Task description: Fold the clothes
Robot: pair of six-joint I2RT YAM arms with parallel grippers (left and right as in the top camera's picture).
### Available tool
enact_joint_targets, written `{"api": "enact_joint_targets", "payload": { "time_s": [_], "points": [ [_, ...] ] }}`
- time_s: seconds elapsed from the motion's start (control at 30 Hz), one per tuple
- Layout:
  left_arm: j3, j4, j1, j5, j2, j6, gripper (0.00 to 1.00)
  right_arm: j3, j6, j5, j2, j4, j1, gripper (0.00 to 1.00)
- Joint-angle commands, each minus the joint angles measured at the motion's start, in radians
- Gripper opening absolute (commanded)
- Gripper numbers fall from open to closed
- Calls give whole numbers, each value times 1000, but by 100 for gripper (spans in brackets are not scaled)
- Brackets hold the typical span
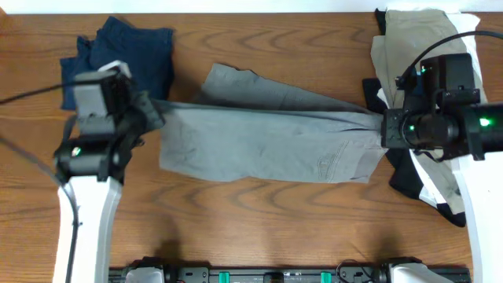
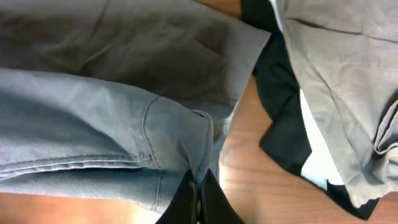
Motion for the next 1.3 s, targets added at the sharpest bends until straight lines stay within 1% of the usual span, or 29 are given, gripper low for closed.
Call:
{"api": "enact_joint_targets", "payload": {
  "time_s": [0.0, 0.1, 0.2, 0.3, 0.4, 0.6, 0.7, 0.83, 0.87, 0.9, 0.93, 0.97, 1.0, 1.03, 1.07, 1.13, 1.23, 1.27],
  "points": [
    [-1, 69, -52, -16, 86, 7, 6, -84, -7, 53, 24, 77, -49, 1],
    [-1, 131, -84, -25, 169, 13, 6, -175, -12, 54, 30, 203, -68, 1],
    [-1, 196, -102, -58, 254, 17, 6, -285, -23, 54, 34, 373, -82, 1],
    [-1, 272, -106, -62, 336, 17, 6, -390, -23, 36, 42, 557, -94, 1],
    [-1, 346, -106, -61, 405, 17, 6, -465, -23, 35, 55, 704, -102, 1],
    [-1, 462, -106, -61, 505, 17, 6, -547, -46, 32, 110, 902, -103, 1],
    [-1, 504, -109, -61, 544, 17, 6, -557, -46, 32, 163, 959, -103, 1],
    [-1, 554, -121, -61, 582, 17, 8, -557, -46, 34, 237, 1016, -104, 1],
    [-1, 566, -124, -61, 587, 17, 21, -557, -45, 36, 254, 1033, -105, 1],
    [-1, 576, -128, -61, 593, 17, 44, -557, -45, 36, 268, 1052, -106, 9],
    [-1, 581, -130, -61, 594, 17, 67, -557, -45, 36, 279, 1071, -107, 19],
    [-1, 586, -130, -62, 594, 18, 80, -557, -45, 35, 283, 1087, -108, 35],
    [-1, 591, -130, -62, 594, 29, 90, -557, -45, 35, 283, 1106, -108, 45],
    [-1, 595, -129, -63, 594, 55, 99, -554, -45, 35, 280, 1111, -108, 52],
    [-1, 597, -127, -73, 592, 82, 98, -548, -41, 35, 274, 1110, -110, 61],
    [0, 581, -119, -110, 578, 117, 98, -532, -37, 18, 257, 1095, -113, 70],
    [0, 519, -103, -118, 538, 150, 98, -505, -27, -23, 213, 1028, -119, 73],
    [0, 495, -100, -118, 526, 152, 98, -494, -18, -32, 197, 993, -121, 75]
  ]
}}
